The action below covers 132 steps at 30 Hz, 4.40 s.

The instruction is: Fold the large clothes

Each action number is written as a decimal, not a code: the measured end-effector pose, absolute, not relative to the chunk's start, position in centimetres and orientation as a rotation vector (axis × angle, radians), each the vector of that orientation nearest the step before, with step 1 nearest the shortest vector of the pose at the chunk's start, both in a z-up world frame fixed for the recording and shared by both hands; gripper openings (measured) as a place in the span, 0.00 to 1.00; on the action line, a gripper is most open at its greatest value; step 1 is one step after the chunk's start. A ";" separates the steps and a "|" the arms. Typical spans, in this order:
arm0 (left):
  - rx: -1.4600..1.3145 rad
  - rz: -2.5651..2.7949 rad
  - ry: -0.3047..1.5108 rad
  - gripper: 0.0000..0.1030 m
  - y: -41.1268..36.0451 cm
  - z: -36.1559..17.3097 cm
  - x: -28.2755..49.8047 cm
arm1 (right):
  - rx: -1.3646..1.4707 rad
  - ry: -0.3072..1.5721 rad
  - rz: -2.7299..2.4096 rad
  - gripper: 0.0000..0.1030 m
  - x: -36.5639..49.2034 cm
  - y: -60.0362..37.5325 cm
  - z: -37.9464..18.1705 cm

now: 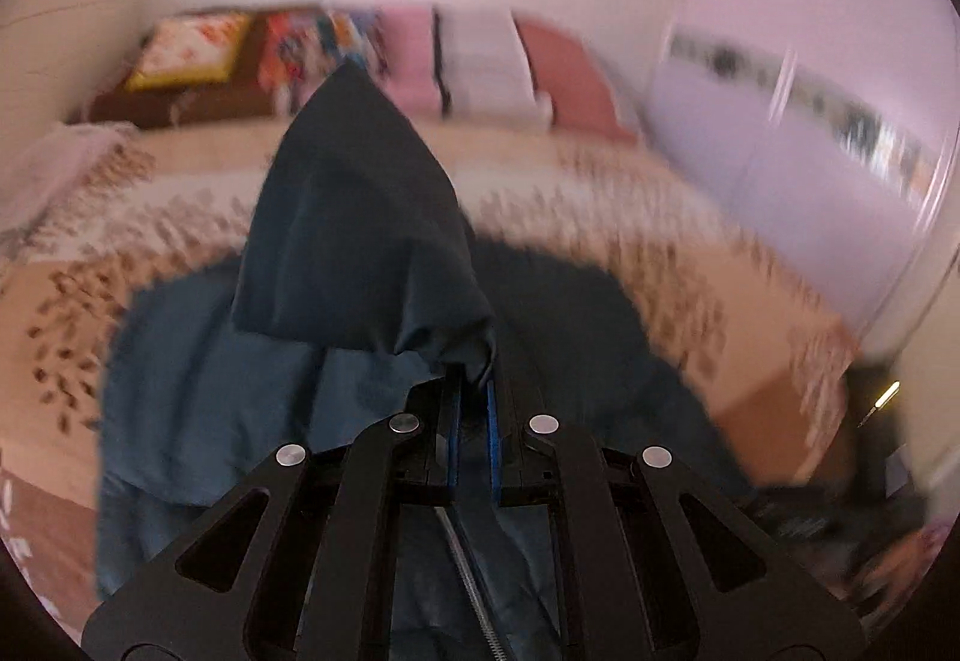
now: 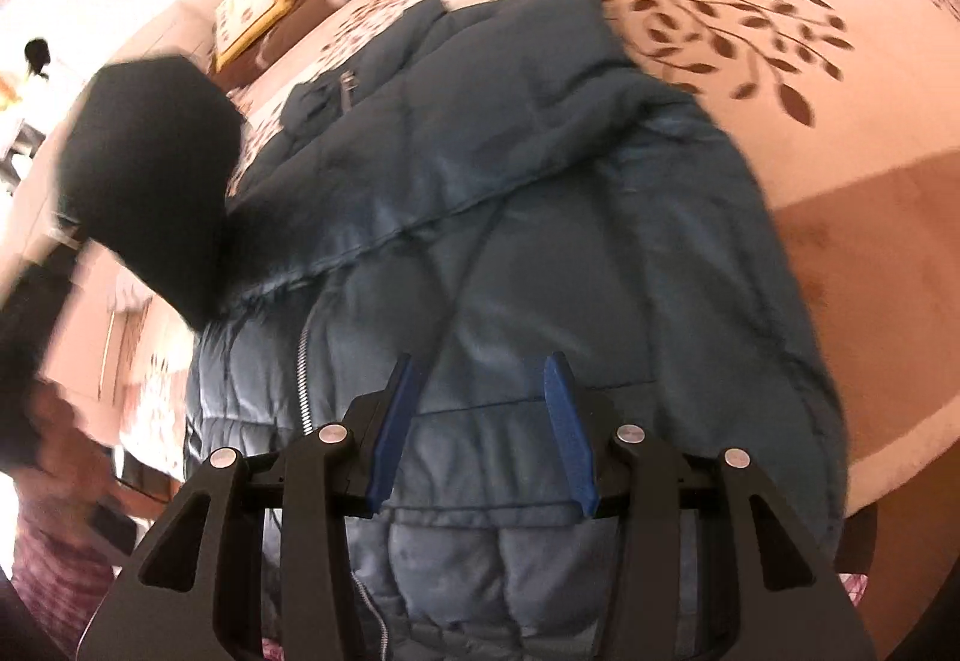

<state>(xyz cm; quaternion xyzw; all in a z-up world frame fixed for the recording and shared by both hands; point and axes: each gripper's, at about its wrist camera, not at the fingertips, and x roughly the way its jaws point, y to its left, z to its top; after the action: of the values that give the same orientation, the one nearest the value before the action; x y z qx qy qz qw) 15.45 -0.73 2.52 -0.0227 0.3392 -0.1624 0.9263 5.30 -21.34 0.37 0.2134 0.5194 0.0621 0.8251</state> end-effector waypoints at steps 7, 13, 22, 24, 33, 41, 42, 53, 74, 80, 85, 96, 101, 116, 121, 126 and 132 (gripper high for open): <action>0.051 -0.372 0.855 0.52 -3.9 -2.2 15.0 | 0.476 1.110 0.106 0.44 4.9 -23.0 -0.3; 0.055 -0.416 0.838 0.59 -2.8 -1.5 11.4 | 0.457 1.128 0.125 0.45 5.6 -21.9 -0.7; -0.044 -0.201 0.789 0.59 5.1 -0.7 9.6 | 0.451 1.122 0.230 0.67 8.4 -18.0 0.2; -0.069 -0.133 0.788 0.59 7.1 -0.9 10.1 | 0.418 1.134 0.210 0.68 9.4 -17.3 -0.1; -0.136 0.110 0.803 0.59 13.0 -2.4 14.3 | 0.476 1.176 0.173 0.11 12.2 -16.6 -2.0; -0.136 0.182 0.913 0.59 14.2 -6.1 18.8 | 0.477 1.131 0.137 0.09 11.5 -18.8 -1.6; -0.146 0.181 0.937 0.59 14.2 -6.8 19.2 | 0.487 1.136 0.129 0.09 11.6 -19.0 -1.9; -0.090 0.170 0.948 0.60 13.1 -7.8 19.4 | 0.485 1.131 0.113 0.09 10.7 -19.7 -2.6; -0.279 0.152 0.897 0.60 15.9 -3.1 10.4 | 0.400 1.192 0.072 0.23 11.5 -18.3 -3.5; -0.311 0.182 0.871 0.60 17.4 -1.7 7.6 | 0.370 1.171 0.061 0.34 9.7 -18.5 -2.3; -0.314 0.196 0.879 0.60 17.9 -1.2 5.7 | 0.375 1.169 0.089 0.34 7.6 -19.4 -1.5; -0.276 0.192 0.877 0.60 17.8 0.2 2.2 | 0.247 1.105 0.132 0.42 1.7 -20.3 2.4; -0.269 0.193 0.849 0.60 18.7 1.1 -0.2 | 0.229 1.082 0.123 0.46 -0.4 -21.1 3.3; -0.252 0.165 0.922 0.64 19.5 -2.1 -5.5 | 0.267 1.128 0.093 0.51 -6.1 -26.6 2.3; -0.232 0.096 1.008 0.65 18.3 -4.4 -5.5 | 0.254 1.189 0.084 0.55 -7.4 -27.0 0.6; -0.239 0.056 1.078 0.66 18.2 -5.7 -6.0 | 0.277 1.231 0.100 0.63 -8.0 -27.4 -0.5; -0.306 0.042 1.147 0.66 19.1 -7.4 -7.2 | 0.286 1.278 0.089 0.64 -8.0 -28.4 -1.9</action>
<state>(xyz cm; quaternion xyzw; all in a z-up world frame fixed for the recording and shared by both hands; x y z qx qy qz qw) -7.20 19.12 -7.42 -0.1441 0.5402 0.0196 0.8289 -8.02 -28.36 -1.88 0.1331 0.5939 0.0414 0.7924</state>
